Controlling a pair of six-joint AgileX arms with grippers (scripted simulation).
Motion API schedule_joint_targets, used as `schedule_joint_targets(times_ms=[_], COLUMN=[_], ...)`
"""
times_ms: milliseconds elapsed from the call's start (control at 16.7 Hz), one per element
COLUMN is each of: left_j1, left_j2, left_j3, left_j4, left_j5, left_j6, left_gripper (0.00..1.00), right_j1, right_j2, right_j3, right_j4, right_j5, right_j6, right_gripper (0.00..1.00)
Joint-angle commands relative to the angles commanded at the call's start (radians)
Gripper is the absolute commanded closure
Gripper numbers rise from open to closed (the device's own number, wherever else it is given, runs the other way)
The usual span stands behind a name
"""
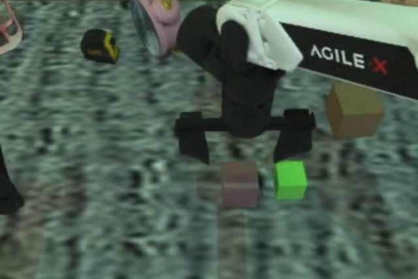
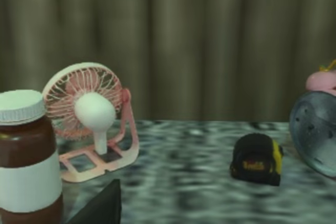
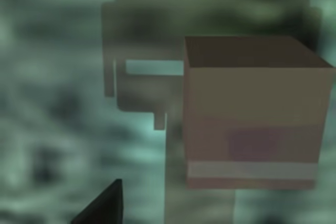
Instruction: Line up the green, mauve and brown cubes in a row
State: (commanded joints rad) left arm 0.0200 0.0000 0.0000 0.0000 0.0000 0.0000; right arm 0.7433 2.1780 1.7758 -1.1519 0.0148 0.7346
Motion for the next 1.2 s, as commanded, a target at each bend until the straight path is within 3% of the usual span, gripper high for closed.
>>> schedule_joint_targets(times_ms=[360, 960, 1200], left_j1=[0.0, 0.0, 0.0], left_j2=[0.0, 0.0, 0.0], left_j3=[0.0, 0.0, 0.0], left_j4=[0.0, 0.0, 0.0], left_j5=[0.0, 0.0, 0.0], left_j6=[0.0, 0.0, 0.0], left_gripper=[0.0, 0.0, 0.0], right_j1=[-0.04, -0.473, -0.534], right_j2=[0.015, 0.137, 0.147], right_j3=[0.017, 0.206, 0.233], right_j4=[-0.005, -0.094, -0.102], right_j5=[0.0, -0.009, -0.011], right_j6=[-0.037, -0.551, -0.613], right_gripper=[0.0, 0.0, 0.0])
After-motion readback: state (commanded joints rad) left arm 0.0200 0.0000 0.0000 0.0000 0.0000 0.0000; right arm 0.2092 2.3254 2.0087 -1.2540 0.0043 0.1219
